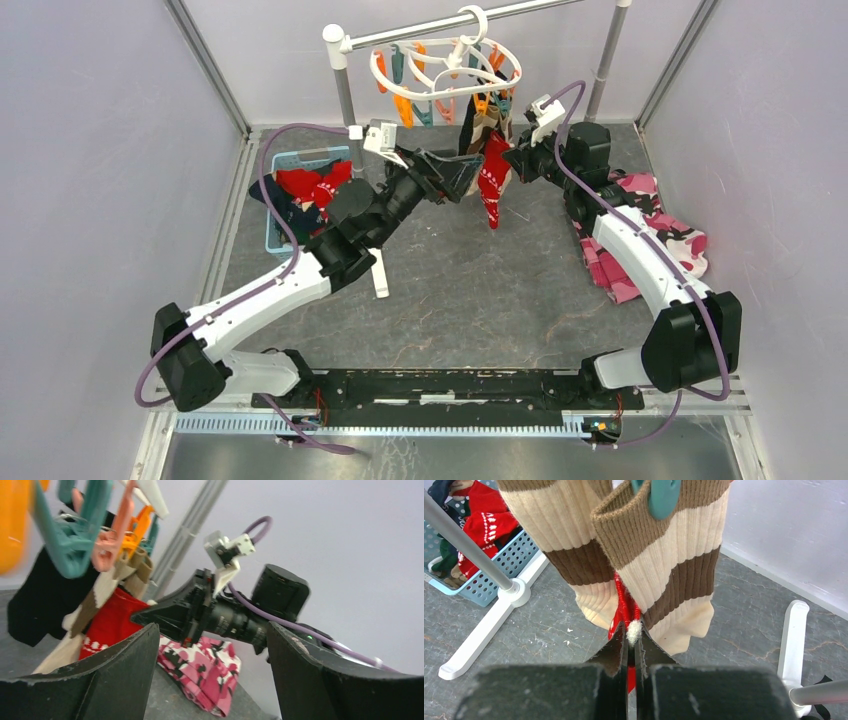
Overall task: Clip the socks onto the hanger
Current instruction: Open the clamp at the hanger.
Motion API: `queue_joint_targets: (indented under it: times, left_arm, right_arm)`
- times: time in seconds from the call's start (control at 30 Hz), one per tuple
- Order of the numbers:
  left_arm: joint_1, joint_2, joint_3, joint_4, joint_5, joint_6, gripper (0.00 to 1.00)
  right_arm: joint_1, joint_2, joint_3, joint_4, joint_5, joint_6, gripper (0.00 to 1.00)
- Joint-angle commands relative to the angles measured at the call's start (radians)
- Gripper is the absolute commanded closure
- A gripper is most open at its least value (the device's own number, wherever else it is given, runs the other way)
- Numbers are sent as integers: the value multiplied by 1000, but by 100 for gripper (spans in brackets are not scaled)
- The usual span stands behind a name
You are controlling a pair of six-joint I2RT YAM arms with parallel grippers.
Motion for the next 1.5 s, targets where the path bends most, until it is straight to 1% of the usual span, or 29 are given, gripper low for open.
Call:
queue_joint_targets:
  times: [0.0,0.13,0.23,0.33,0.5,0.7,0.93,1.03,1.17,1.47]
  left_arm:
    - [-22,41,97,-50,-219,141,17]
    - [-22,93,141,-44,-259,225,17]
    - [-22,127,154,4,-275,289,18]
    - [-21,156,163,37,-281,318,18]
    - [-19,186,186,84,-299,351,18]
    - [-3,209,213,118,-297,357,17]
    - [29,224,244,116,-294,364,17]
    - [40,231,265,96,-283,378,19]
    - [54,235,286,63,-267,390,26]
    - [72,212,287,15,-235,422,32]
  right_arm:
    - [-1,-9,29,48,-15,16,100]
    - [-2,-12,28,48,-16,18,100]
    - [-3,-16,25,50,-18,17,100]
    - [-1,-20,25,50,-16,15,100]
    - [-1,-23,23,51,-19,15,100]
    - [-2,-25,19,53,-21,15,100]
    - [-5,-28,14,54,-21,16,100]
    - [-7,-30,14,54,-23,16,100]
    - [-12,-31,11,56,-23,18,100]
    - [-15,-28,12,56,-25,22,100]
